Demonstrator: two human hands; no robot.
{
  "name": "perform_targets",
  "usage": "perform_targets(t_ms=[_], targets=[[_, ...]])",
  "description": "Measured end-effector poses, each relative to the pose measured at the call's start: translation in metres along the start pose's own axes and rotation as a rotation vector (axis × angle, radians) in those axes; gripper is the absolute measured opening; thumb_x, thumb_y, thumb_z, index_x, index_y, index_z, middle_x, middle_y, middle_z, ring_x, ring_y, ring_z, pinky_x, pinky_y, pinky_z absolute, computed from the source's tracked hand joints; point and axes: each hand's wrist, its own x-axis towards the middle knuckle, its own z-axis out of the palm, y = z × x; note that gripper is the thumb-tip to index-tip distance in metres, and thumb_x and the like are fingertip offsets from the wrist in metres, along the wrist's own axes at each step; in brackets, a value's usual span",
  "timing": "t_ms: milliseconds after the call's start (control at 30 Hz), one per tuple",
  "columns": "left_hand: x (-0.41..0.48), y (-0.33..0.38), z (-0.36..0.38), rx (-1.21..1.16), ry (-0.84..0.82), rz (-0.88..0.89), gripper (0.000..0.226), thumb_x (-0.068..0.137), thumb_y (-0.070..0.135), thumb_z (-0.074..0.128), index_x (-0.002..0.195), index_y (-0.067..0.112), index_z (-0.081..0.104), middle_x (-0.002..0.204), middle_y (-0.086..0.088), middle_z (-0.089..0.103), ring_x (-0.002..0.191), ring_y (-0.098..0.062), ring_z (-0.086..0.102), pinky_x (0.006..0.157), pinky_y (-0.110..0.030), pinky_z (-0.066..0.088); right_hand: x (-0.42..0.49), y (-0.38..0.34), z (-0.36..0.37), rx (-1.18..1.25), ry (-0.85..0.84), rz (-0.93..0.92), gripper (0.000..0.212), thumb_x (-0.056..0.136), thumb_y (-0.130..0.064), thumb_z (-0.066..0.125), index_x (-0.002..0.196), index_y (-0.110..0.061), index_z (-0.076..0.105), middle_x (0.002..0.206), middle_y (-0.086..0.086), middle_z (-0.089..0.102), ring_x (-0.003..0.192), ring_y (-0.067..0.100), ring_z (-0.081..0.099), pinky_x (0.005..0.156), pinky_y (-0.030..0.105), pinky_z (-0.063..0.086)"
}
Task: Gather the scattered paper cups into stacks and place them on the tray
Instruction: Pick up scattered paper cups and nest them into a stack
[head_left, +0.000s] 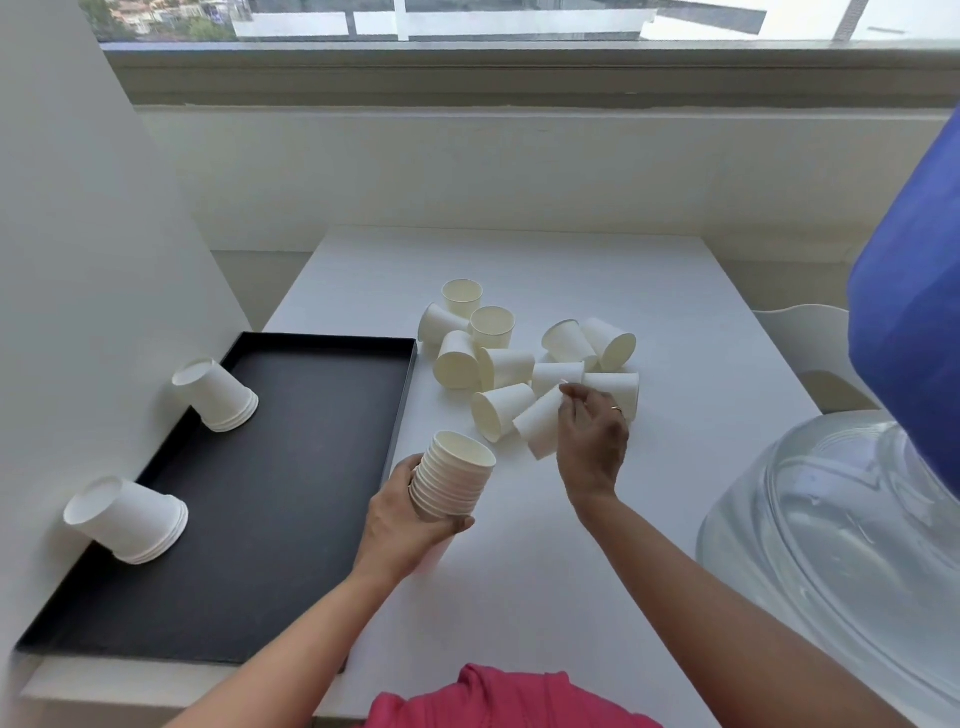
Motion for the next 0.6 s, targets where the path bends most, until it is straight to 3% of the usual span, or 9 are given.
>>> perform_targets(t_ms=[167, 400, 500, 600], targets=[[0.001, -0.001, 0.001, 0.003, -0.003, 0.002, 0.079, 0.055, 0.022, 0.088, 0.123, 0.023, 0.048, 0.096, 0.005, 0.061, 0.09, -0.017, 0.059, 0.075, -0.025, 0.044, -0.01, -0.008, 0.008, 0.123, -0.084, -0.232, 0.021, 0.091, -0.006, 0.055, 0.106, -0.009, 0.07, 0.101, 0.009, 0.069, 0.096, 0.026, 0.061, 0.086, 0.025, 0.043], [0.0, -0.002, 0.001, 0.0, -0.002, 0.014, 0.079, 0.055, 0.021, 0.088, 0.123, 0.022, 0.049, 0.097, 0.004, 0.061, 0.088, -0.016, 0.06, 0.069, -0.019, 0.043, -0.03, -0.016, 0.014, 0.145, -0.243, -0.435, 0.026, 0.09, -0.017, 0.052, 0.109, -0.013, 0.07, 0.097, 0.004, 0.07, 0.09, 0.017, 0.056, 0.083, 0.037, 0.048], [-0.001, -0.002, 0.001, -0.01, 0.0, 0.014, 0.079, 0.055, 0.021, 0.088, 0.123, 0.022, 0.049, 0.096, 0.005, 0.061, 0.088, -0.016, 0.06, 0.067, -0.017, 0.043, -0.036, -0.014, 0.016, 0.11, -0.309, -0.495, 0.034, 0.09, -0.029, 0.045, 0.108, -0.013, 0.07, 0.095, 0.004, 0.071, 0.089, 0.013, 0.055, 0.08, 0.032, 0.047], [-0.001, -0.002, 0.001, -0.012, 0.0, 0.02, 0.077, 0.055, 0.02, 0.088, 0.122, 0.023, 0.049, 0.095, 0.006, 0.061, 0.087, -0.015, 0.06, 0.066, -0.014, 0.043, -0.04, -0.011, 0.016, 0.101, -0.369, -0.545, 0.036, 0.09, -0.027, 0.043, 0.109, -0.012, 0.069, 0.093, 0.005, 0.07, 0.089, 0.008, 0.052, 0.08, 0.029, 0.044]])
